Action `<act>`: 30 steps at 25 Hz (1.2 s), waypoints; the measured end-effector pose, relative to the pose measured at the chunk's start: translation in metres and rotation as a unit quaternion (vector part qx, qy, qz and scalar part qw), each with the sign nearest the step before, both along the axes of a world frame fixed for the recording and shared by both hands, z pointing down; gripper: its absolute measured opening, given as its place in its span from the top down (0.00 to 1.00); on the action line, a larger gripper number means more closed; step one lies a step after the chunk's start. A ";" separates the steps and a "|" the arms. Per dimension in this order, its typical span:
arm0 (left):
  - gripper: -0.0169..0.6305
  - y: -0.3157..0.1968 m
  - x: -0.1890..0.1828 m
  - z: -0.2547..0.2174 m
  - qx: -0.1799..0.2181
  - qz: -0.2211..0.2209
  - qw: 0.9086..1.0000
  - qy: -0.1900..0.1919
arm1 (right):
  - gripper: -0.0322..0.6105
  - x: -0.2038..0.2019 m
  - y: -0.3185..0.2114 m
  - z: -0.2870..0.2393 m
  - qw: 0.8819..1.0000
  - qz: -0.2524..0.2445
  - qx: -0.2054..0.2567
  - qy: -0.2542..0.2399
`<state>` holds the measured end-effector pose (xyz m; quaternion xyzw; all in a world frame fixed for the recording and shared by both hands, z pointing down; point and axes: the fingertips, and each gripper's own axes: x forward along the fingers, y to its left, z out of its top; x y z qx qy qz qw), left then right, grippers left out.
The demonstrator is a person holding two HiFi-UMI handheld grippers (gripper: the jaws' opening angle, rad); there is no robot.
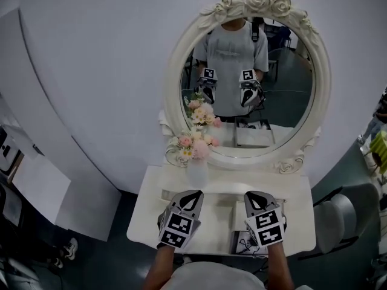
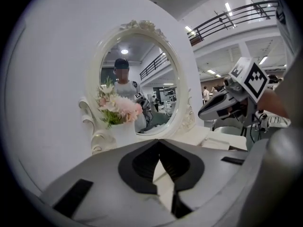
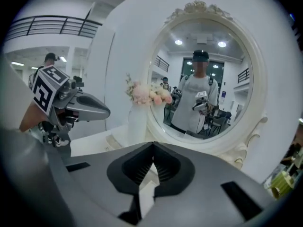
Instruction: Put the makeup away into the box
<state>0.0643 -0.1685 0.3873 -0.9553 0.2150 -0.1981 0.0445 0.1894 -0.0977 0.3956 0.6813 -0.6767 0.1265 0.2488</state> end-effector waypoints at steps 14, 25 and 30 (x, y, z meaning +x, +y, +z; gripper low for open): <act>0.98 0.019 0.015 -0.096 0.097 0.031 0.993 0.051 | 0.95 -0.002 0.009 -0.109 0.992 -0.017 0.120 0.029; 0.98 0.029 0.018 -0.101 0.098 0.036 0.993 0.063 | 0.95 -0.003 0.013 -0.106 0.993 -0.013 0.111 0.044; 0.98 0.028 0.017 -0.097 0.093 0.034 0.993 0.060 | 0.95 -0.001 0.013 -0.104 0.993 -0.009 0.109 0.042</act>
